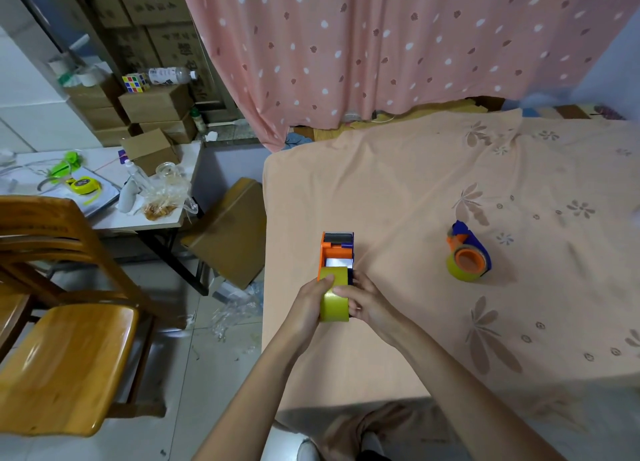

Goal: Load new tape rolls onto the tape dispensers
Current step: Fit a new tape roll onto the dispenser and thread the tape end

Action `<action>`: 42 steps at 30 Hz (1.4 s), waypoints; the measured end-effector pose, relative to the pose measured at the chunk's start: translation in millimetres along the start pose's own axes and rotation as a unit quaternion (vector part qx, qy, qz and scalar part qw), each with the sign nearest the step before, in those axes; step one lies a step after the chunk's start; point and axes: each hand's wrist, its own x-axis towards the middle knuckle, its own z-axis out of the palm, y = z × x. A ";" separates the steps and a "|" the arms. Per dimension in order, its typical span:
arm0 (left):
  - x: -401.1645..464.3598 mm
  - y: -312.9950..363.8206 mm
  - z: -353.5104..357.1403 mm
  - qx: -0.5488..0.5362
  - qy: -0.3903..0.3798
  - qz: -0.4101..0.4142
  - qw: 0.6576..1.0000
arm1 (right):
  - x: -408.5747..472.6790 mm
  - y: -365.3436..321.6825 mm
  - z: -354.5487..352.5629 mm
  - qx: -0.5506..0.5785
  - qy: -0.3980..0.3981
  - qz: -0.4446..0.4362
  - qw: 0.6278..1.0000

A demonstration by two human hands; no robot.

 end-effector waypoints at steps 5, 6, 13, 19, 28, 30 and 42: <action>3.0 3.6 6.2 0.045 0.030 -0.008 0.998 | -6.9 -6.7 3.2 0.000 0.038 -0.011 0.999; 4.2 3.9 7.8 0.054 0.039 -0.009 0.998 | -7.1 -7.3 4.0 -0.003 0.050 -0.011 0.999; -9.6 15.5 16.0 0.035 0.009 0.016 0.999 | -1.9 -14.8 16.3 -0.003 0.115 0.006 0.993; -17.7 10.2 17.7 0.026 -0.013 0.040 0.999 | 0.9 -23.2 11.1 0.017 0.113 0.011 0.993; -18.0 12.5 16.7 0.026 0.036 0.060 0.997 | -11.0 -19.4 11.2 0.009 0.013 -0.046 0.999; -18.5 12.1 16.1 0.030 0.041 0.059 0.997 | -12.3 -13.7 7.1 -0.004 -0.014 -0.067 0.998; -23.5 13.2 22.1 0.016 0.028 0.057 0.998 | -14.1 -10.0 6.2 0.012 0.021 -0.038 0.999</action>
